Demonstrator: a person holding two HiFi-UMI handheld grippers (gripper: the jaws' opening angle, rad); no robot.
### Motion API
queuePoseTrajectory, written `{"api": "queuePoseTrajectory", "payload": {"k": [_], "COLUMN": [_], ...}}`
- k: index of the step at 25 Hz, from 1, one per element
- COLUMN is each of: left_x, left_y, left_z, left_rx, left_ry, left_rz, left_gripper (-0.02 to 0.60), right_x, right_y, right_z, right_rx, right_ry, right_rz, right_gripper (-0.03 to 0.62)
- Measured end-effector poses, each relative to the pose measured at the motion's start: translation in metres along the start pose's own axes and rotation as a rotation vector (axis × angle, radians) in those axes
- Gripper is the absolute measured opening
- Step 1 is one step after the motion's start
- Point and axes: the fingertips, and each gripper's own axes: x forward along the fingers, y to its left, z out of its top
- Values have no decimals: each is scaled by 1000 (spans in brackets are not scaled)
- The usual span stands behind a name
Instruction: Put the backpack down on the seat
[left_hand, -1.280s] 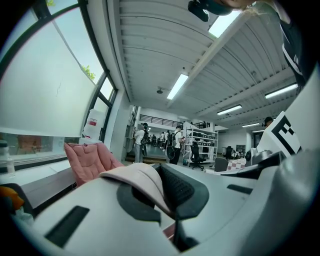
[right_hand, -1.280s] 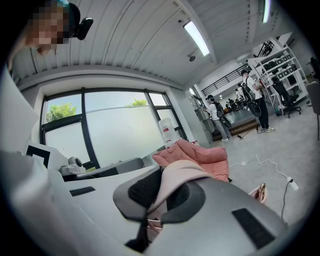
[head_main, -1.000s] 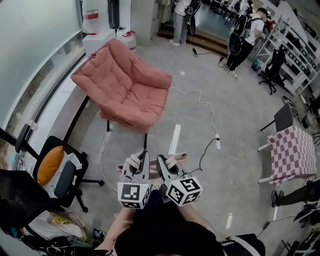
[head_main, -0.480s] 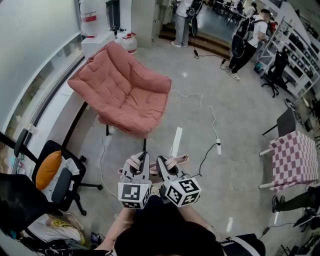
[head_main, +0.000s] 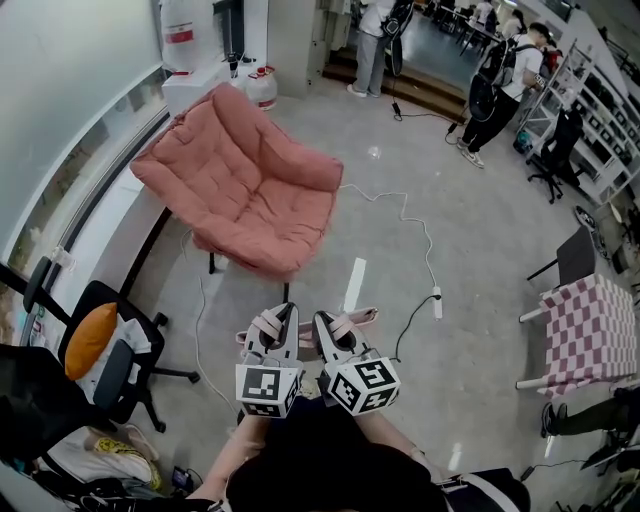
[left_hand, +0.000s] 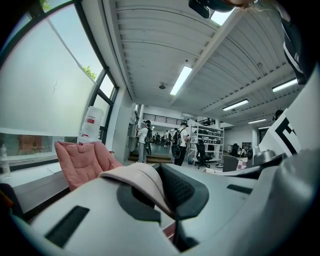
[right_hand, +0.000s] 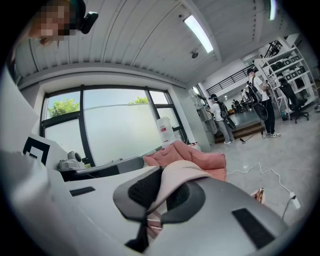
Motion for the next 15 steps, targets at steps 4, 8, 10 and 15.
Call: {"api": "queuePoseTrajectory", "payload": {"k": [4, 8, 10, 15], "left_x": [10, 14, 16, 13], "left_y": [-4, -7, -9, -14], "left_z": [-4, -6, -3, -2], "left_rx": [-7, -8, 0, -10], "left_ry": [-1, 2, -3, -5], "left_rz": [1, 3, 2, 4], "left_gripper": [17, 15, 15, 15], "right_x": [3, 3, 2, -4], "right_y": [-12, -17, -19, -20], "right_z": [0, -1, 2, 5], "right_rx": [7, 12, 8, 9], "right_ry": [0, 5, -1, -9], "right_rz": [6, 4, 1, 1], "right_gripper": [32, 32, 32, 32]}}
